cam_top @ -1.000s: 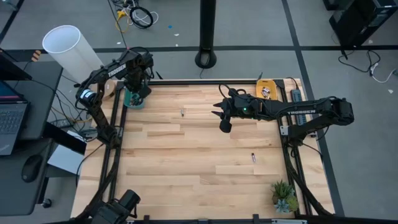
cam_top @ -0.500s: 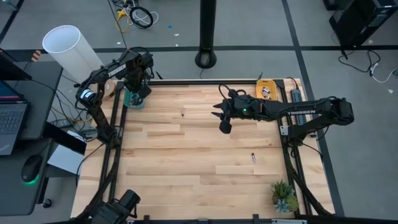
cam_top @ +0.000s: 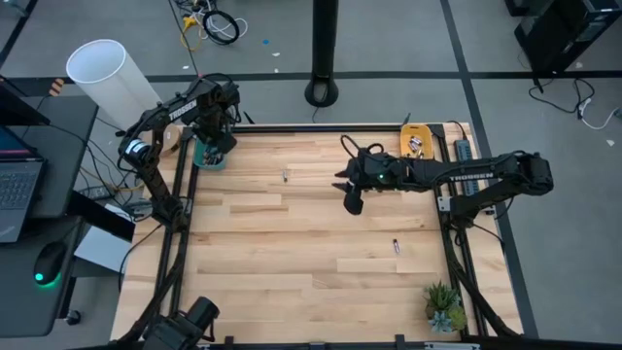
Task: Sort batteries
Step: Put the silver battery into the yellow bin
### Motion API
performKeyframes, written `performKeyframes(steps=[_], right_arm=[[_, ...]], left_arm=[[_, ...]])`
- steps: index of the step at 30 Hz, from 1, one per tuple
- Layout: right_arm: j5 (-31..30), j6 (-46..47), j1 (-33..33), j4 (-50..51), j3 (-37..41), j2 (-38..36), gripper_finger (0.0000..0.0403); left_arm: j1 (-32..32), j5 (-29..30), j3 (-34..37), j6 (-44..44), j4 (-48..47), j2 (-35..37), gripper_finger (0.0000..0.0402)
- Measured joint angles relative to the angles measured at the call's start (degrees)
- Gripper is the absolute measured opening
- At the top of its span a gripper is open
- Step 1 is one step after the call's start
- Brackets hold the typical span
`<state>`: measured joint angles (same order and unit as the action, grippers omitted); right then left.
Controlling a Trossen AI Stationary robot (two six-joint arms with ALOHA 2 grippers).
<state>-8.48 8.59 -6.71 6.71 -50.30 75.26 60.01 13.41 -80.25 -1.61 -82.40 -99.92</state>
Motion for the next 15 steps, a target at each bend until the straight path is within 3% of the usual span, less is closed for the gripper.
performKeyframes(steps=[6, 11, 15], right_arm=[[9.56, 11.94, 1.37, 12.33, 0.0, 0.0, 0.0151], [11.34, 20.19, 2.28, 30.83, 0.0, 0.0, 0.0152], [18.98, 28.86, 2.27, 42.56, 0.01, 0.62, 0.0153]], left_arm=[[-1.55, -8.28, 0.02, -1.35, 1.56, 0.32, 0.0152], [-7.11, -9.17, 0.02, 0.81, 7.73, 1.46, 0.0152], [-12.99, -9.26, 0.02, 3.01, 13.11, 1.51, 0.0152]])
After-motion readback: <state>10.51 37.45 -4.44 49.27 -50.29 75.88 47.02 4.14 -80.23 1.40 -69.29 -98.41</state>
